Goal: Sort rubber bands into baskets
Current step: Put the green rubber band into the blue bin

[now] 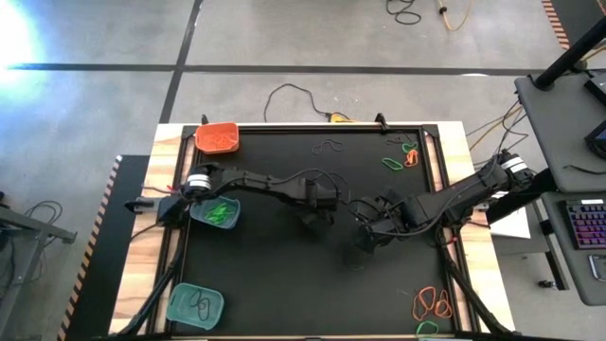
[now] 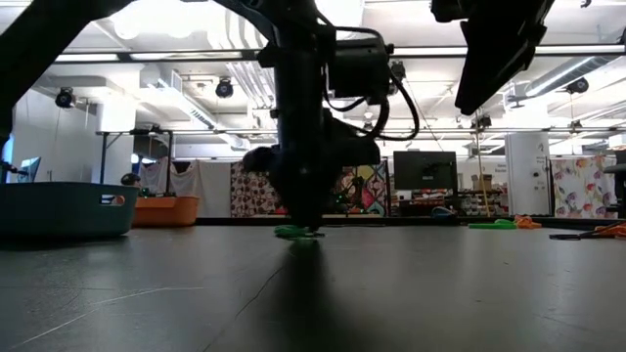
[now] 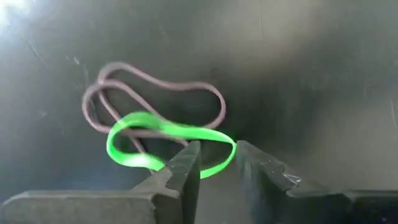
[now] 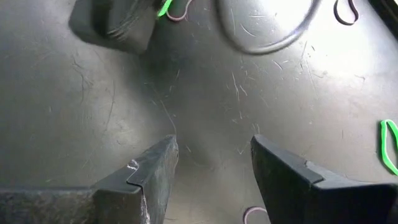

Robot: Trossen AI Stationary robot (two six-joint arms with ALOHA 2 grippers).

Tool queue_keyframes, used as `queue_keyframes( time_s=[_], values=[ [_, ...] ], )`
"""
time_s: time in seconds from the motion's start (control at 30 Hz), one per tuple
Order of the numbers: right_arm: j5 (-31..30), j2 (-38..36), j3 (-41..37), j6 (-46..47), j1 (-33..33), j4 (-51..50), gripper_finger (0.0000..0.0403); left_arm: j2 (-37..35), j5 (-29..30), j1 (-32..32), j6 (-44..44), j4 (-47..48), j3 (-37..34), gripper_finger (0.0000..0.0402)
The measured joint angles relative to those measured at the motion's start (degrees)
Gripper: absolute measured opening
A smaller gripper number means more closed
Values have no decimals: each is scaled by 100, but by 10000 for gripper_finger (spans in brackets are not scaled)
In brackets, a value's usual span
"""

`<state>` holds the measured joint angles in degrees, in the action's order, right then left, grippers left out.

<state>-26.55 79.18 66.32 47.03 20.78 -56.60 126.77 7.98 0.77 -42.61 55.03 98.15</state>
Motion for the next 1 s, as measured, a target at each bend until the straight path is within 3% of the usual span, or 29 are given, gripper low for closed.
queue_keyframes(
  time_s=[0.27,0.47,0.63,1.0],
  values=[
    [-1,0,0,57,-2,-12,199,271,-708,1,190,24,72,48],
    [-2,0,0,100,-2,-13,199,310,-722,-41,271,8,93,8],
    [-2,0,0,96,-2,-13,199,322,-660,-47,459,254,314,1],
    [-2,0,0,-64,-2,-13,199,264,-66,-160,900,2380,1186,0]
  ],
)
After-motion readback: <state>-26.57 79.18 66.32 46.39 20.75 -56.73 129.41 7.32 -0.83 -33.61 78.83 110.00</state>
